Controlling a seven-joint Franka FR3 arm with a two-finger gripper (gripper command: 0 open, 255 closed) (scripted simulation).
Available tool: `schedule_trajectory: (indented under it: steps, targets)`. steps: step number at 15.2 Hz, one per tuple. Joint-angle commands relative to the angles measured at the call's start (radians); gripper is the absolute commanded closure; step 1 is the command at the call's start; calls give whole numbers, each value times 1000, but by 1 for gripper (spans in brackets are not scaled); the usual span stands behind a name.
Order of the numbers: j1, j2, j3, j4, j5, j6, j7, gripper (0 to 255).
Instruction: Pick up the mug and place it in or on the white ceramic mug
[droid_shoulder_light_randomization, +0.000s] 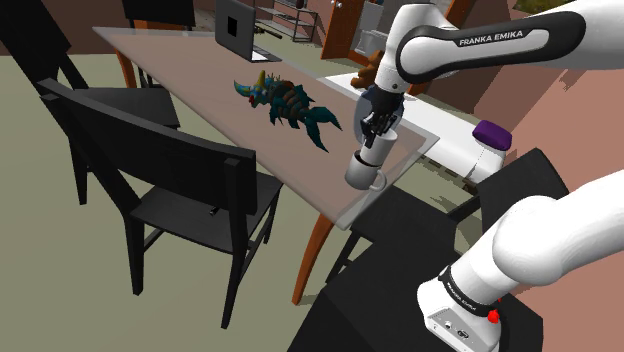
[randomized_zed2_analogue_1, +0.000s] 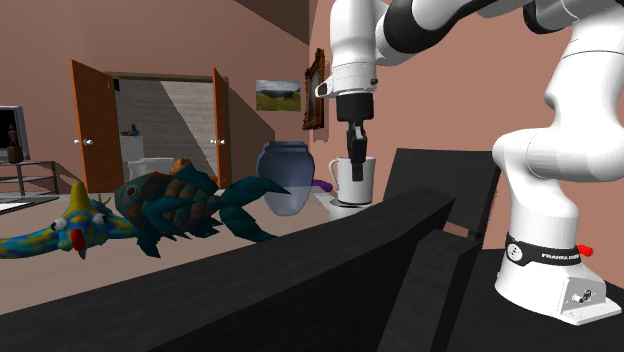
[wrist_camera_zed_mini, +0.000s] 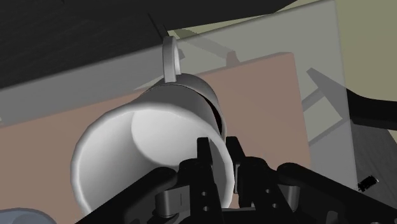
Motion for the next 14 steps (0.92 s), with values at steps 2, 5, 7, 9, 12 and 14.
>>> schedule_trajectory:
  steps: [2,5,7,9,12,14]
  targets:
    - [0,0,0,0,0,0,0,255]
    - [0,0,0,0,0,0,0,0]
    - [0,0,0,0,0,0,0,0]
    - [1,-7,1,28,1,-35,0,0]
    - [3,-18,4,112,5,-130,-2,0]
    - [3,-19,4,112,5,-130,-2,0]
